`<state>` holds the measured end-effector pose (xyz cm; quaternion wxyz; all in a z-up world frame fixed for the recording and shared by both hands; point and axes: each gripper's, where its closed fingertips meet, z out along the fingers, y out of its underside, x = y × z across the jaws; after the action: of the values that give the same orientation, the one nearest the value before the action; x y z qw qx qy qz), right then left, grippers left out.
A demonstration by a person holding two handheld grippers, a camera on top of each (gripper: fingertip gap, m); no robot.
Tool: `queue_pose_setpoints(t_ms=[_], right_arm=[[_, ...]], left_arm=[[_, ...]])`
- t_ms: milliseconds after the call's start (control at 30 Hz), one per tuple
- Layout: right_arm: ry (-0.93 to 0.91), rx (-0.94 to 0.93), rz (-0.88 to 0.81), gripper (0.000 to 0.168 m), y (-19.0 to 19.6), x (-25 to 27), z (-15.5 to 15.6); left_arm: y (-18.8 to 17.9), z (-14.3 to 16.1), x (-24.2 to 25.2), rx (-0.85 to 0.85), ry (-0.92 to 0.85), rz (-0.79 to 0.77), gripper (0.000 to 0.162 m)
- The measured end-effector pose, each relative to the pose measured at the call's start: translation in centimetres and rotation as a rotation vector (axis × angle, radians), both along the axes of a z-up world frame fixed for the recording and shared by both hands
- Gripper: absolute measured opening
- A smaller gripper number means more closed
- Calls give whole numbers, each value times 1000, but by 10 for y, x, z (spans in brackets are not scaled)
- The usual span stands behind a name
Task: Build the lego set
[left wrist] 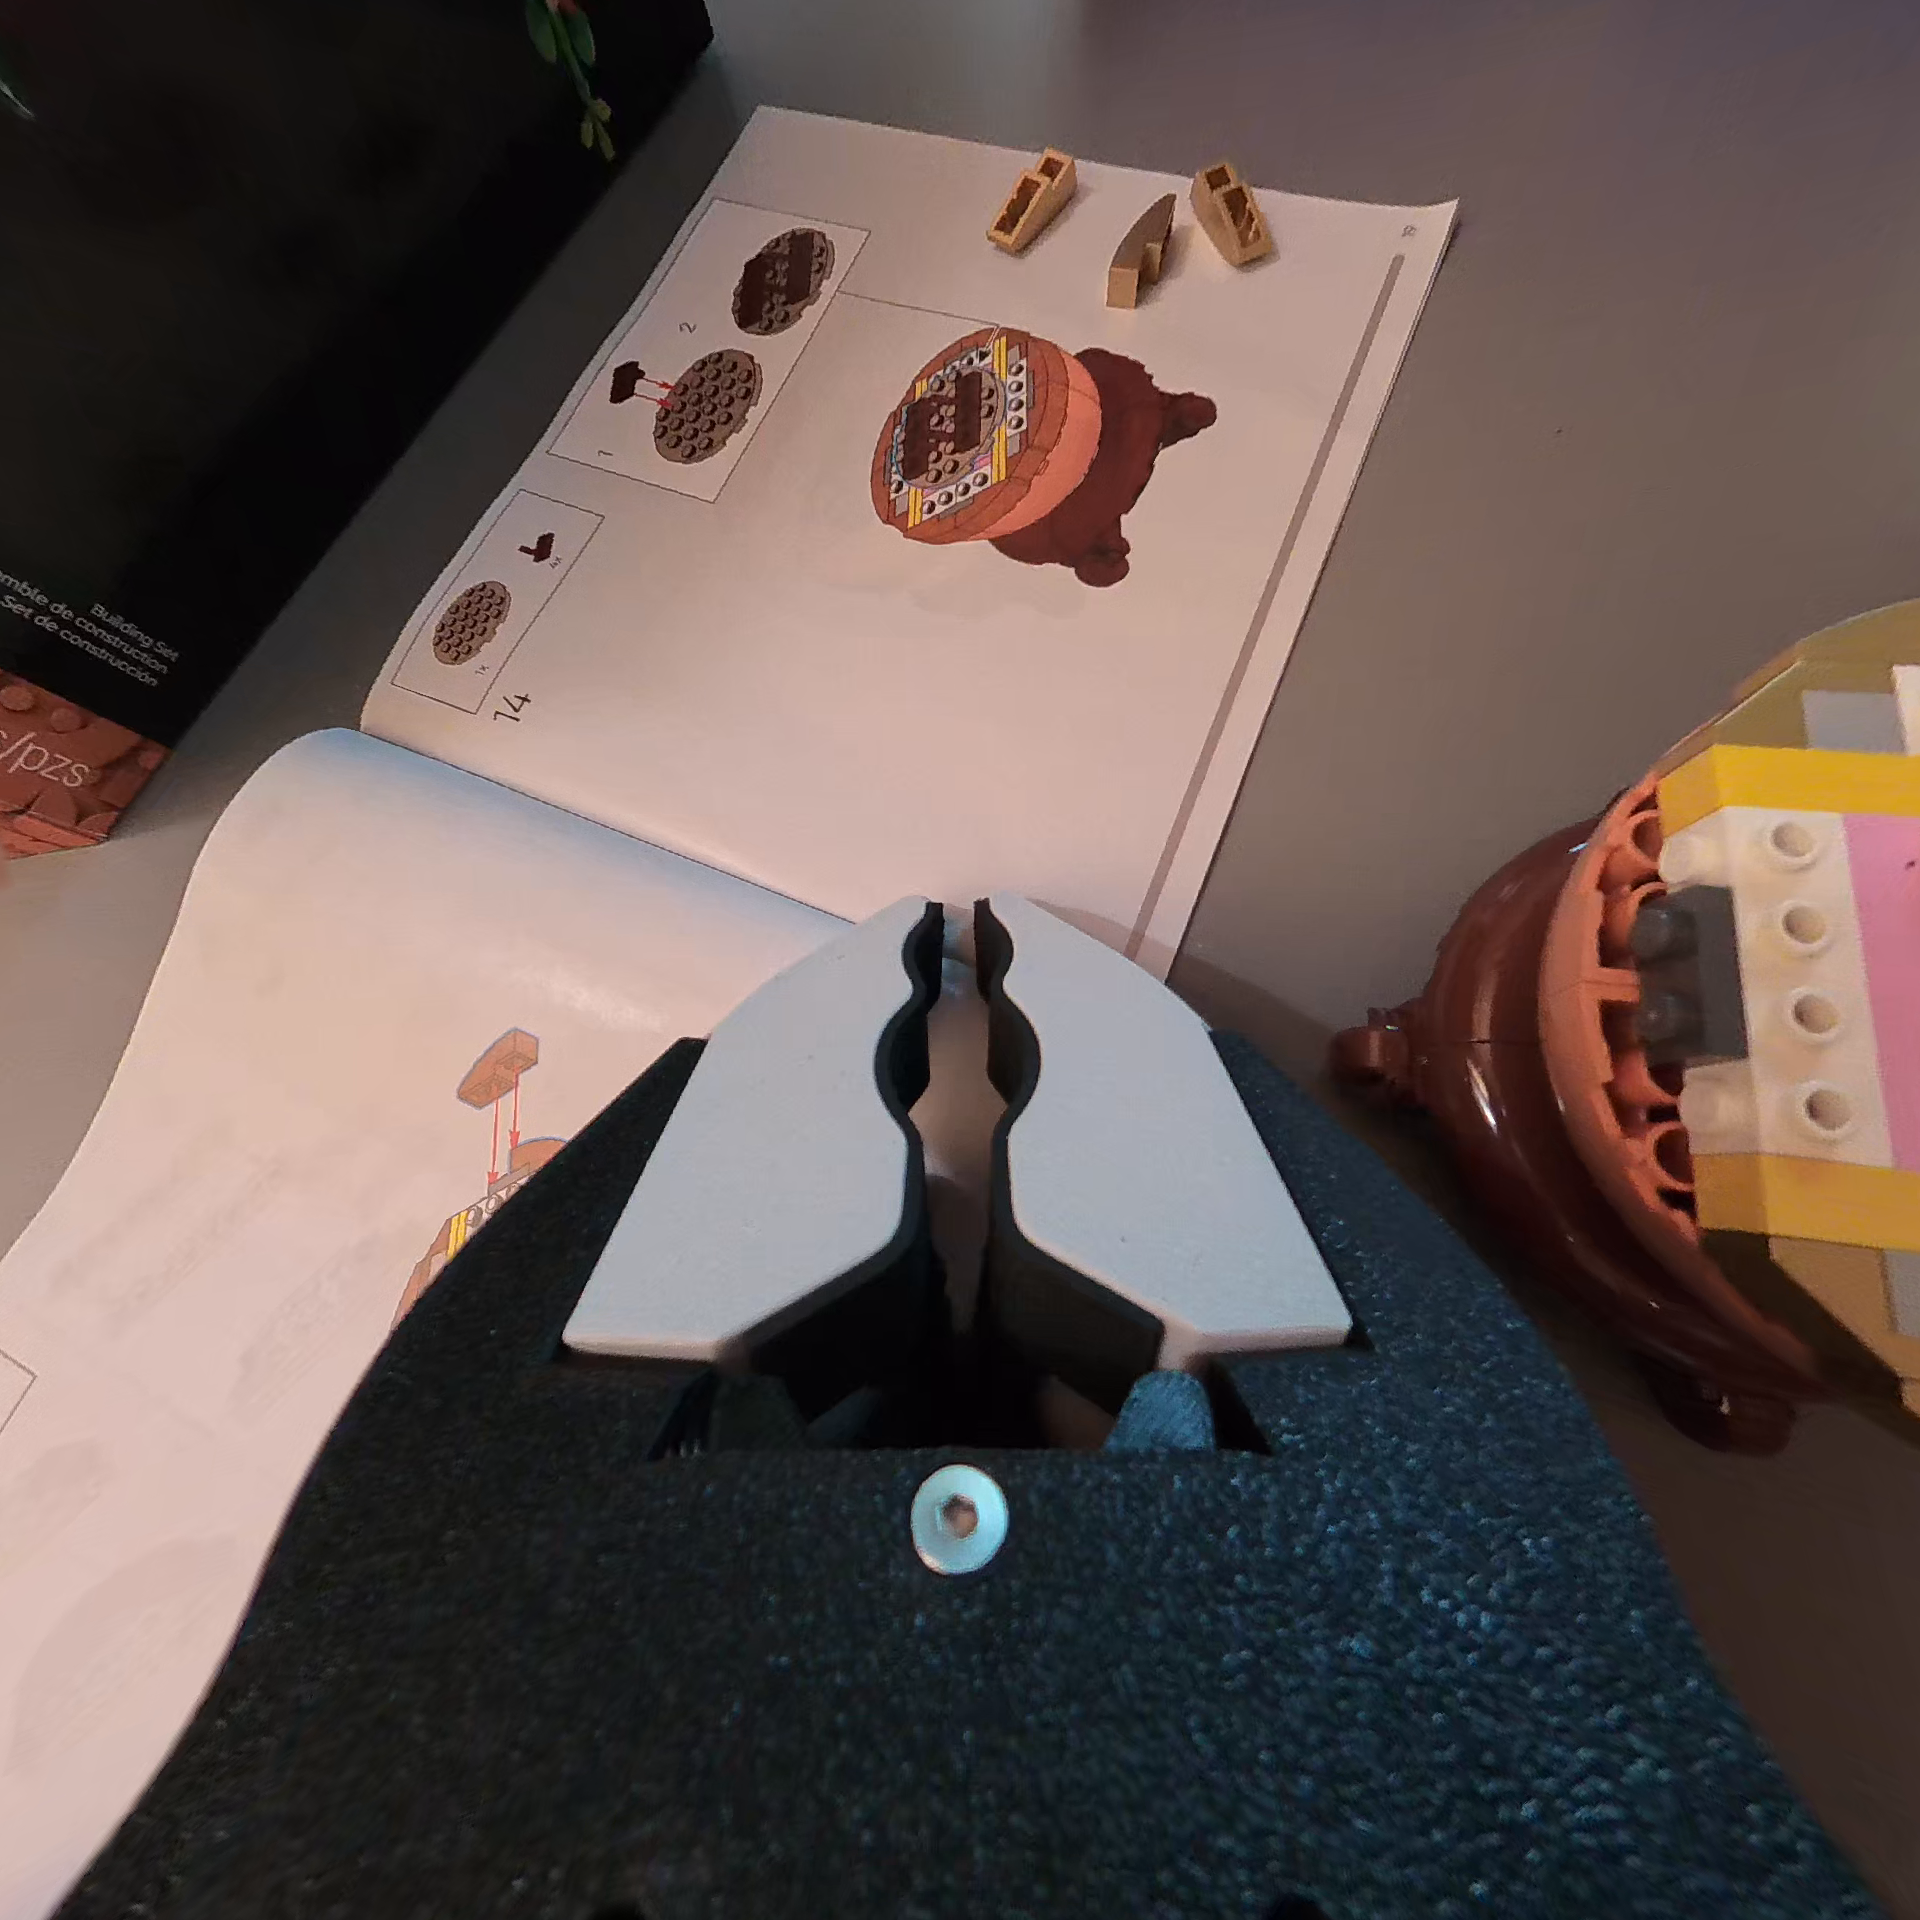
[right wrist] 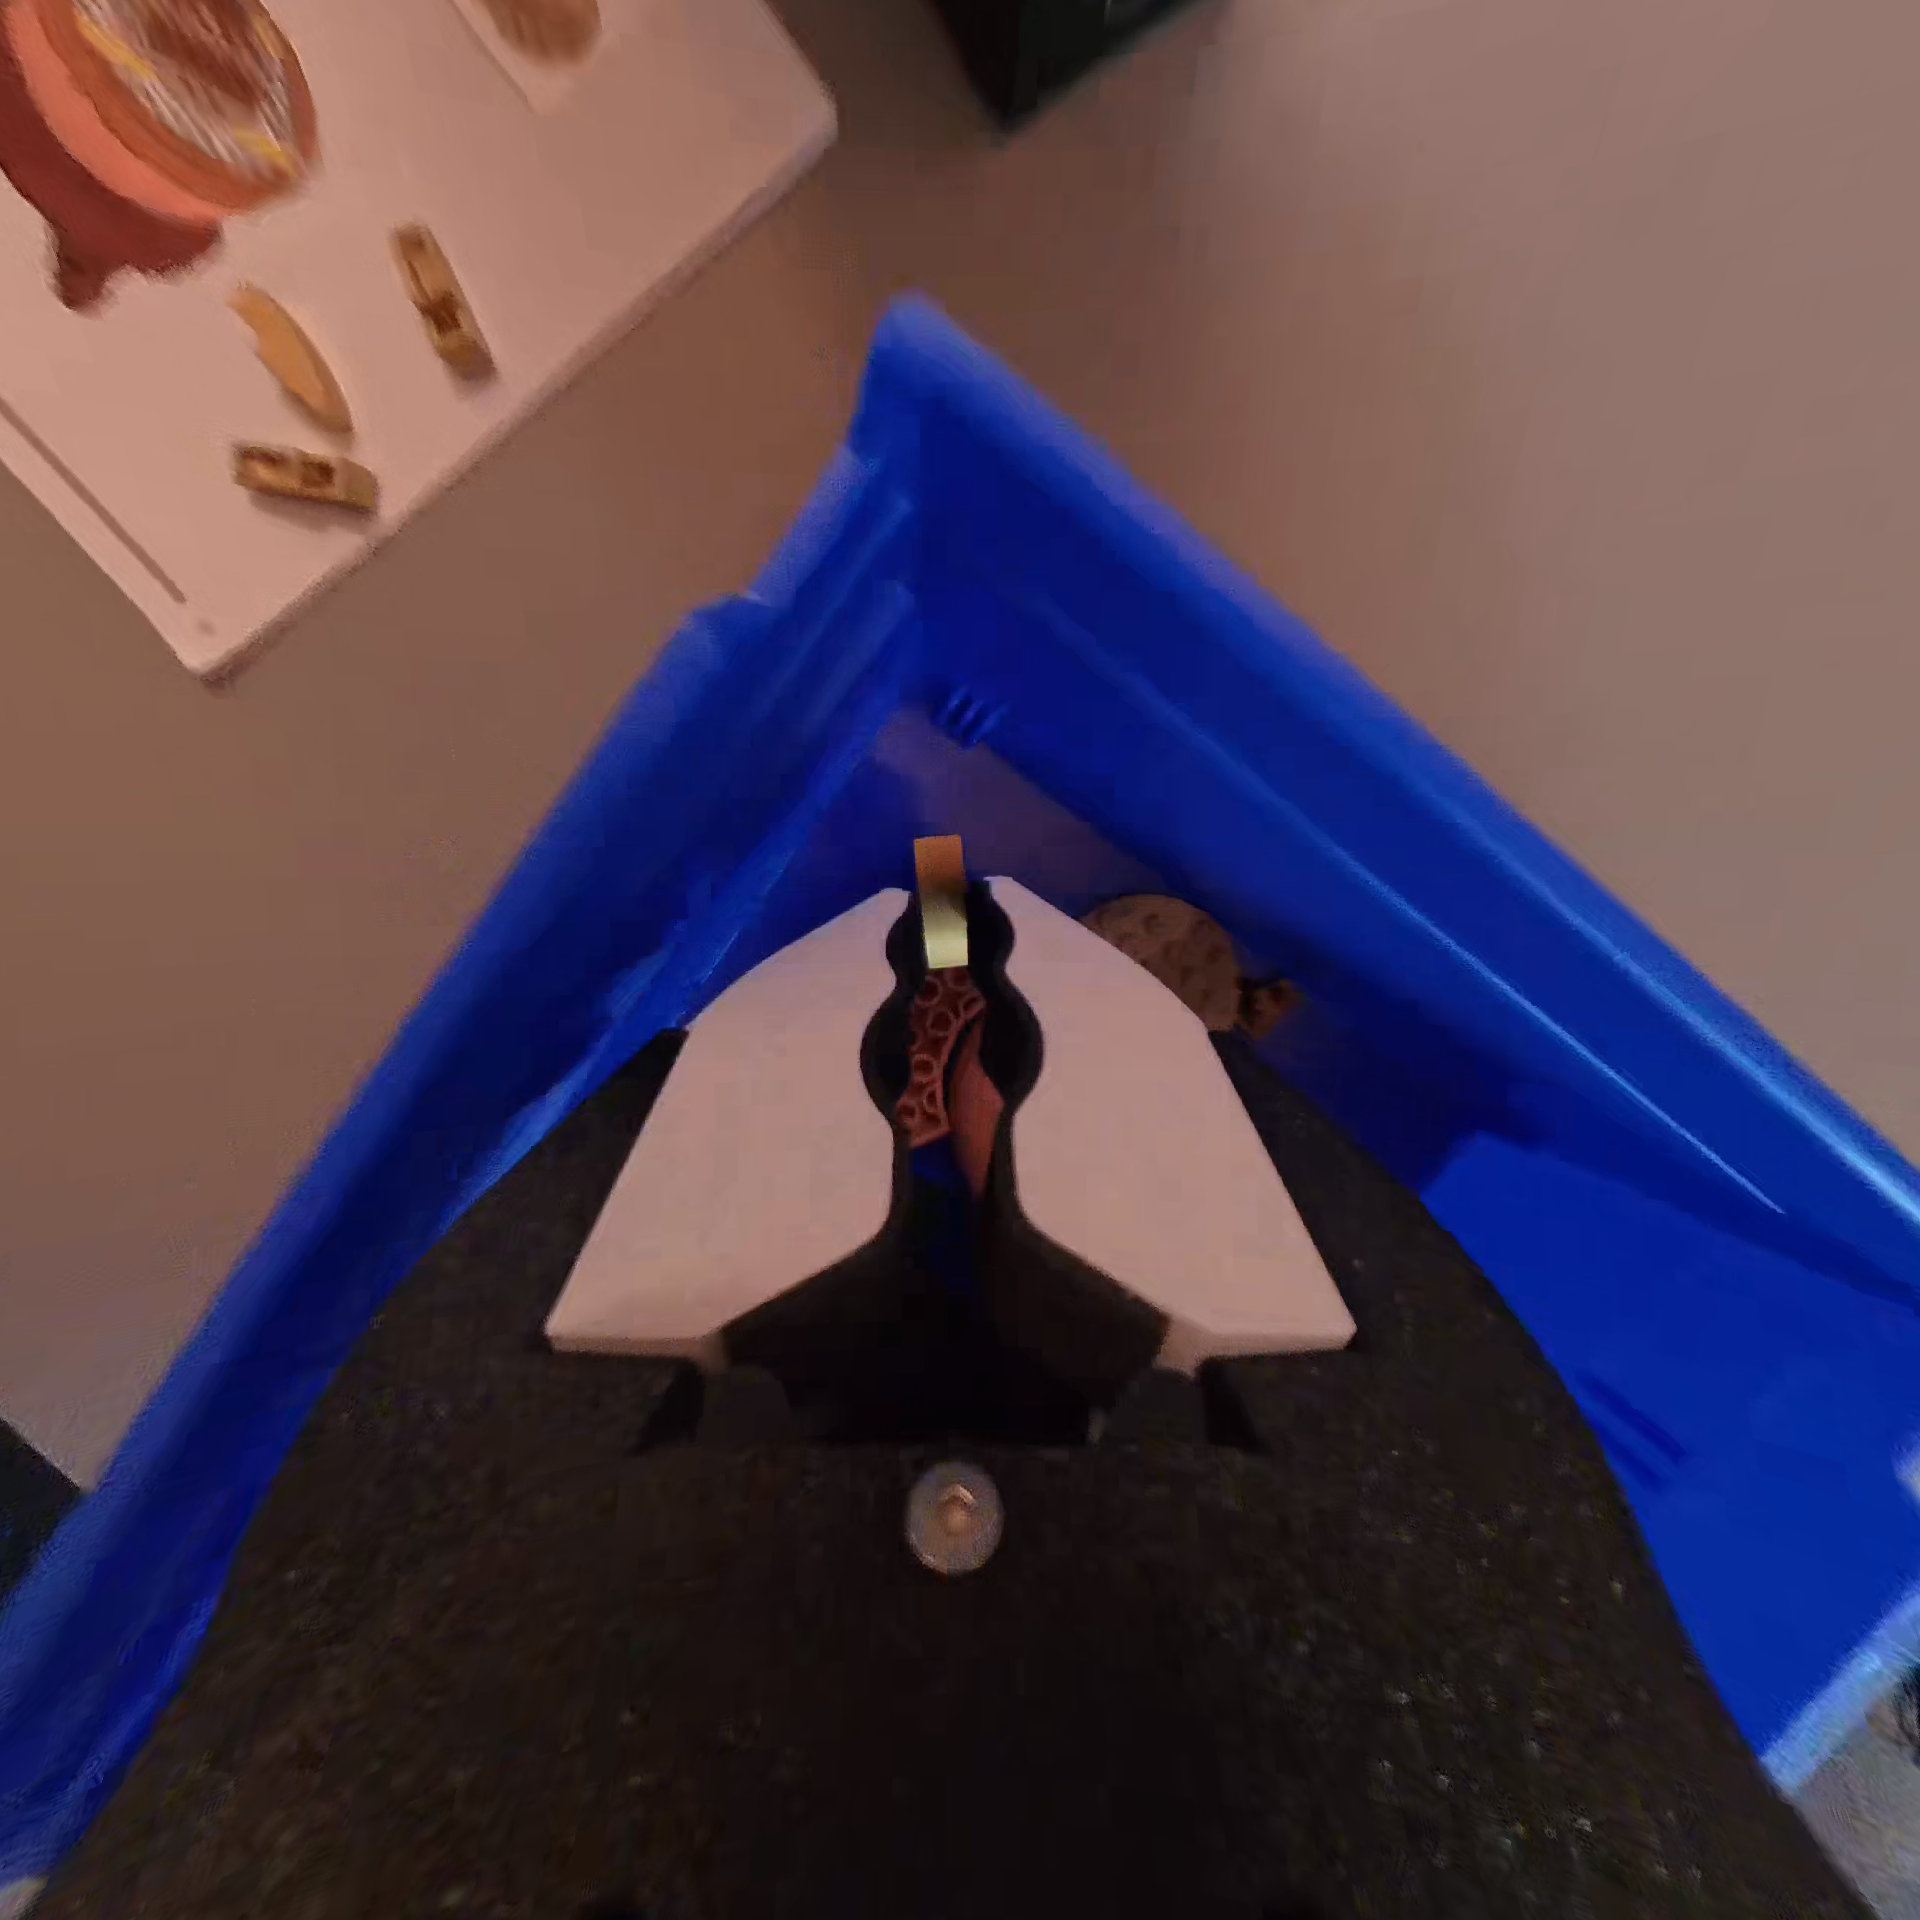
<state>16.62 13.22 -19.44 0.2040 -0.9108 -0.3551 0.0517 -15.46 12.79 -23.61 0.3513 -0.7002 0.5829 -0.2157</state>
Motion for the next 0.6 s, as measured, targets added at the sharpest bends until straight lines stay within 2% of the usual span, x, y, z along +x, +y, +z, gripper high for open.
queue_pose_setpoints(t_ms=[133,200,300,367,433,600], right_arm=[[15,239,-54,8,-8,-9,73],[56,367,-31,8,-17,-32,109],[161,433,42,8,-36,-90,129],[206,398,91,8,-46,-132,115],[220,382,133,8,-45,-169,85],[106,348,78,8,-12,-197,-4]], left_arm=[[0,0,0,-11,-2,1,6],[0,0,0,-22,-5,2,6],[0,0,0,-38,-8,3,6],[0,0,0,-35,-8,3,6],[0,0,0,-32,-7,3,6],[0,0,0,-47,-11,4,6]])
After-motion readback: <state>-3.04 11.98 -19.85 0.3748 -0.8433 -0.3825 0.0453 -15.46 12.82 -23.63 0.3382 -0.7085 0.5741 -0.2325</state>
